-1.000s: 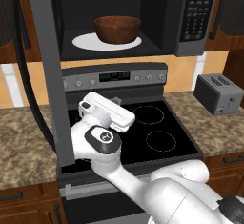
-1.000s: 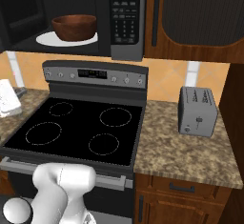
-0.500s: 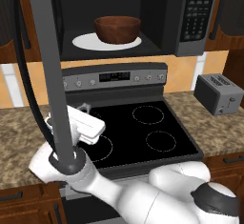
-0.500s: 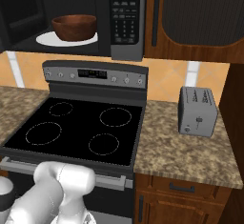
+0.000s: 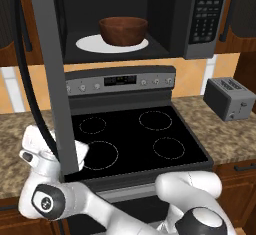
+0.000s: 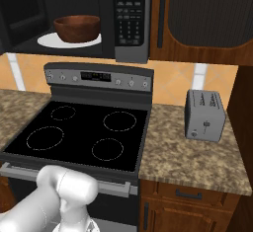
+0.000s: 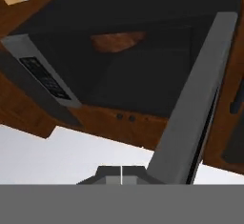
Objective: Open the microwave, place the bowl with waffle inside the microwave, then close the microwave door and turn it on.
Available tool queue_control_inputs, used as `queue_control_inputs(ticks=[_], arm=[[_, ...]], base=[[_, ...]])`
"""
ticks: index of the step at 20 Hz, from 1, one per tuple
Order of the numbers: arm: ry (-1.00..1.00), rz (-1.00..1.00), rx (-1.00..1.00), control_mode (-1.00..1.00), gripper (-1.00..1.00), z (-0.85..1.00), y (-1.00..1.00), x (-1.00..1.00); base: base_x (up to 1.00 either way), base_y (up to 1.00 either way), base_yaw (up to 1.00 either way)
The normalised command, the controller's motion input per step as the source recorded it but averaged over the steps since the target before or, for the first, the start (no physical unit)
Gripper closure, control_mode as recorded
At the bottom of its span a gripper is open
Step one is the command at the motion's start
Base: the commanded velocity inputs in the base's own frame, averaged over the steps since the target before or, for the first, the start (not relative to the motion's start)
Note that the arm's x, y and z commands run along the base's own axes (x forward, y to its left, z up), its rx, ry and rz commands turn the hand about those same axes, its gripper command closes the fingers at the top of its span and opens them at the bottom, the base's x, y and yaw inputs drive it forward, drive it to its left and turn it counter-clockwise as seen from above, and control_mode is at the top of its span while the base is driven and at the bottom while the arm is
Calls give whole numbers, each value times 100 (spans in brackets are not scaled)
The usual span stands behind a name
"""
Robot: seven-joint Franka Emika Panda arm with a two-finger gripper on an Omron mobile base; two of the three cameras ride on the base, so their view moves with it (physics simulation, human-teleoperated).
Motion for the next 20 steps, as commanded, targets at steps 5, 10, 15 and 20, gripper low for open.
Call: queue_control_inputs(ticks=[5, 10, 15, 20], arm=[[-42, 4, -5, -100, 100, 26, 42, -24], [-32, 2, 0, -100, 100, 40, 26, -9], [-21, 1, 3, -100, 100, 50, 3, -9], [-2, 0, 19, -100, 100, 55, -24, -12]], base=[[0, 0, 0], [0, 0, 0], [0, 0, 0], [0, 0, 0]])
